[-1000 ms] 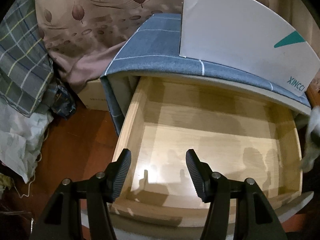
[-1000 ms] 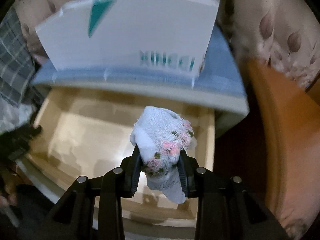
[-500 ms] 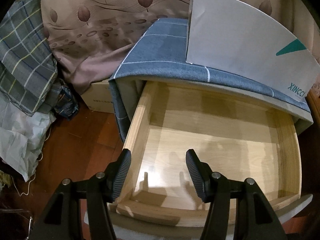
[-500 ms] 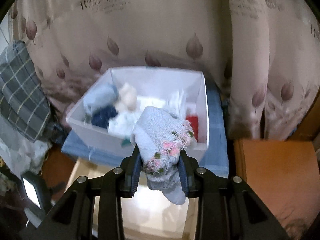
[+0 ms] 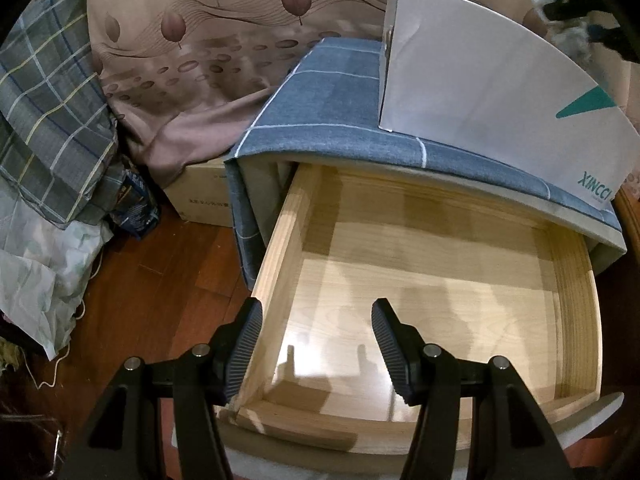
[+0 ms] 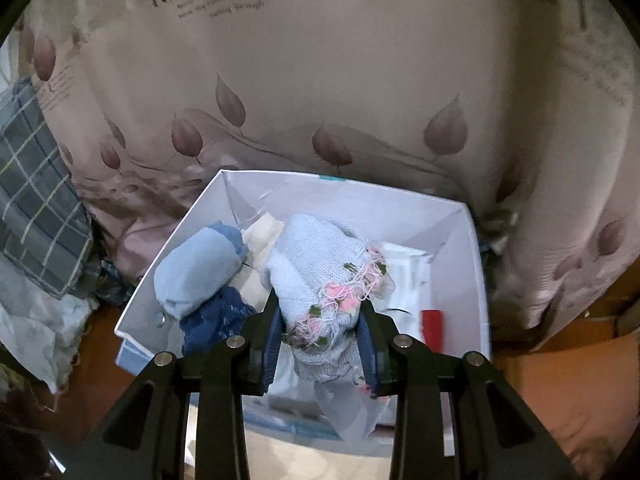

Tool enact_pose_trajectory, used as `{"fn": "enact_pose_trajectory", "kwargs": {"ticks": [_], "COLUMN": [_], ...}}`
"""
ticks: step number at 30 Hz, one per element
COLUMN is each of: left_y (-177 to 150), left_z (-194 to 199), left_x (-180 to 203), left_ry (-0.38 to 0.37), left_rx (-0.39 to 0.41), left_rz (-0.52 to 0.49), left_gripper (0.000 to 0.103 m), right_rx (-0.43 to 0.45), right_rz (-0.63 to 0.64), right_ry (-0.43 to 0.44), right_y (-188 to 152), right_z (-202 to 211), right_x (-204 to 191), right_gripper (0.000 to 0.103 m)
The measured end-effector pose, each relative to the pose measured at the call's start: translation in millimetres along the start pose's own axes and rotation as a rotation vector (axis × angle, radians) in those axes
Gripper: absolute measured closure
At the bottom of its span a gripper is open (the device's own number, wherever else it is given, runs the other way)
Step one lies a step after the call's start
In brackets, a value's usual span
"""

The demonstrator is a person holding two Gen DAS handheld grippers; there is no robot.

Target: Take underwear out of drawer

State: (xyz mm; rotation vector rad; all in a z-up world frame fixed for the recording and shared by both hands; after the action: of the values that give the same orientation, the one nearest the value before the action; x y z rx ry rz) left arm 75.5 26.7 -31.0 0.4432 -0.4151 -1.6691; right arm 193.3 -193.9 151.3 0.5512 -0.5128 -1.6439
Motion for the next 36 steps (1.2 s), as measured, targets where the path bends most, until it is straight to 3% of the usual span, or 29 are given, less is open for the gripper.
{"fn": "enact_pose_trajectory", "kwargs": {"ticks": [10, 16, 22, 24, 30, 33, 36], "left_y": [-1, 0, -1, -1, -1, -1, -1], "left_z": [-1, 0, 1, 1, 3, 5, 7], "left_x": [-3, -2, 1, 1, 2, 2, 3], "left_ry": [0.003, 0.005, 0.016, 0.015, 0.019, 0.017, 0.015], "left_rx": [-0.002, -0.001, 0.003, 0.003, 0.011, 0.018, 0.021], "left_rz": [0.008, 0.008, -0.006, -0.007, -0.015, -0.012, -0.015], "left_gripper": [0.045, 0.045, 0.045, 0.045, 0.045, 0.045, 0.045], "right_rx": [-0.109, -0.137, -0.091, -0.074, -0.005, 0.019, 0.036], "right_rz": [-0.029, -0.036, -0.033, -0.017, -0.009, -0.017, -0.036], "right_ry": [-0.028, -0.046, -0.024, -0.015, 0.028, 0.034, 0.026], "right_y": [-8, -20, -25, -29, -50, -72, -103], "right_z": [-66, -79, -58, -47, 11, 36, 54], "right_x": [3, 11, 9, 4, 2, 5, 12], "right_gripper": [0.071, 0.065, 0.043, 0.031, 0.024, 0.014, 0.013]}}
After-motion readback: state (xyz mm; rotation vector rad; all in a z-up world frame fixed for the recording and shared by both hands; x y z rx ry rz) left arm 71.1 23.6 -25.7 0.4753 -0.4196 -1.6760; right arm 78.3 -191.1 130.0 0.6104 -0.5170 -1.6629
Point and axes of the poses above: each gripper's, at about its wrist camera, not at the fingertips, and z roughly against the way its jaws point, x to its right, y to its top, the point moved 2 cm from there along -z, roughly the way its jaws point, and after that the axes turned 5 degrees about -z, right-handed, at the moved point
